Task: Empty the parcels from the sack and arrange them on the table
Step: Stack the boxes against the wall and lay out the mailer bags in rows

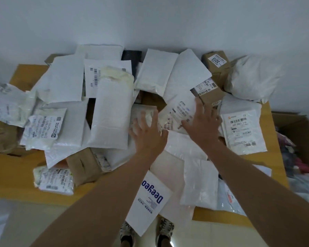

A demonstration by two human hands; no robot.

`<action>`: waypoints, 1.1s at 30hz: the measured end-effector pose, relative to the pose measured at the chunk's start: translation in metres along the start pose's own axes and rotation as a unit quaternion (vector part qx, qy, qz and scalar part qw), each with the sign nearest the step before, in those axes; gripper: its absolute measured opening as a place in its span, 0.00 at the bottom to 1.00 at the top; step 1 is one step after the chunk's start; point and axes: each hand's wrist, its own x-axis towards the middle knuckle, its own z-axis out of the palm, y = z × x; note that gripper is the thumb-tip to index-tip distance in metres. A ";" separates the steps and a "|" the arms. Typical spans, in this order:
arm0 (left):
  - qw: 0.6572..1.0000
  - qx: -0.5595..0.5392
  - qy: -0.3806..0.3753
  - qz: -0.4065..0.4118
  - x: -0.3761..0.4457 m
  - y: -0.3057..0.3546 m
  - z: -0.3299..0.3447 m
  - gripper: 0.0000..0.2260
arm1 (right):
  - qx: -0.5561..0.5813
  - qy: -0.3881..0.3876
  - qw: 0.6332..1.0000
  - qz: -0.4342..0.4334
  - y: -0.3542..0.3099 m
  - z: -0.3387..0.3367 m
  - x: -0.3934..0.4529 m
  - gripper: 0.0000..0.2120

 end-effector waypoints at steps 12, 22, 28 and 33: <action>0.996 -0.021 0.021 0.084 -0.171 -0.079 0.042 0.34 | -0.009 -0.011 0.992 -0.124 0.021 0.014 -0.167 0.40; 0.998 0.015 -0.026 0.051 -0.139 -0.083 0.061 0.33 | -0.005 -0.048 0.994 -0.099 0.037 0.038 -0.151 0.32; 0.978 0.082 -0.065 0.179 -0.155 -0.080 0.077 0.41 | -0.053 -0.092 0.986 -0.132 0.045 0.045 -0.176 0.33; 0.981 0.096 -0.054 0.161 -0.149 -0.095 0.072 0.34 | -0.049 -0.156 0.986 -0.040 0.055 0.047 -0.169 0.34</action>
